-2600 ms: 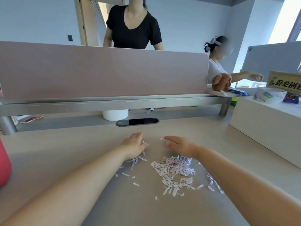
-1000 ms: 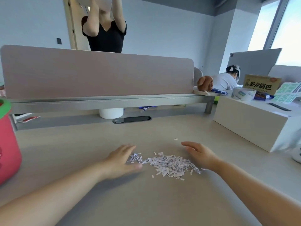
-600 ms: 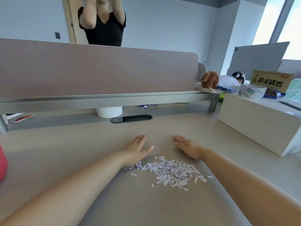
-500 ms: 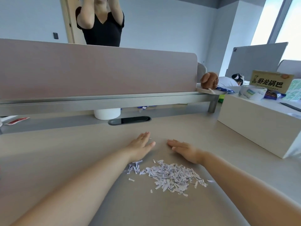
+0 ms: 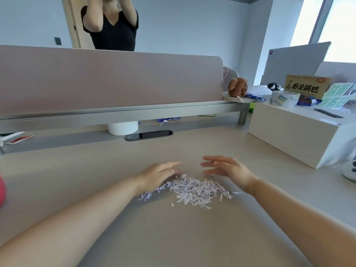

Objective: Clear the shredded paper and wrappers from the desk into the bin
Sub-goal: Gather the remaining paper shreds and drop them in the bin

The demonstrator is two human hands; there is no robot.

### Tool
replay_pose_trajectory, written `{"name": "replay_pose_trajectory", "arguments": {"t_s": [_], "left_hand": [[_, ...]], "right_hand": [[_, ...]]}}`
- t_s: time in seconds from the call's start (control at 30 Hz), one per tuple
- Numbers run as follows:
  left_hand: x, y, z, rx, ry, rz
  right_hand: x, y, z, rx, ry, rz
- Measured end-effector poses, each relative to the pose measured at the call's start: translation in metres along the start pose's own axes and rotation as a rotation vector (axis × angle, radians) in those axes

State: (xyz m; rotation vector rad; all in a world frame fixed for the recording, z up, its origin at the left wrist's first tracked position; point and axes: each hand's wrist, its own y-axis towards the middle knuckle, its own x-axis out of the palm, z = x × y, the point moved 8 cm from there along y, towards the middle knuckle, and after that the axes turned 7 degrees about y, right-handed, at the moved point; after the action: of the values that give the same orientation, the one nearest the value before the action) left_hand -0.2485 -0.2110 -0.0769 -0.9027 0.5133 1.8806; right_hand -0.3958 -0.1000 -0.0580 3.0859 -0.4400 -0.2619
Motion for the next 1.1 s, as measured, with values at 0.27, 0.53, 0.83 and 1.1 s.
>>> {"name": "replay_pose_trajectory", "arguments": {"t_s": [0.27, 0.53, 0.83, 1.1], "left_hand": [[0.006, -0.054, -0.013, -0.145, 0.419, -0.085], [0.013, -0.072, -0.018, -0.065, 0.578, -0.177], [0.016, -0.042, -0.005, -0.015, 0.503, -0.083], [0.017, -0.022, 0.008, 0.18, 0.63, 0.056]], "right_hand": [[0.002, -0.039, 0.031, 0.196, -0.891, 0.01], [0.06, -0.022, 0.024, 0.022, -1.026, -0.273], [0.077, -0.003, 0.003, -0.312, -0.989, -0.169], [0.067, 0.0, -0.001, -0.35, -1.056, -0.107]]}}
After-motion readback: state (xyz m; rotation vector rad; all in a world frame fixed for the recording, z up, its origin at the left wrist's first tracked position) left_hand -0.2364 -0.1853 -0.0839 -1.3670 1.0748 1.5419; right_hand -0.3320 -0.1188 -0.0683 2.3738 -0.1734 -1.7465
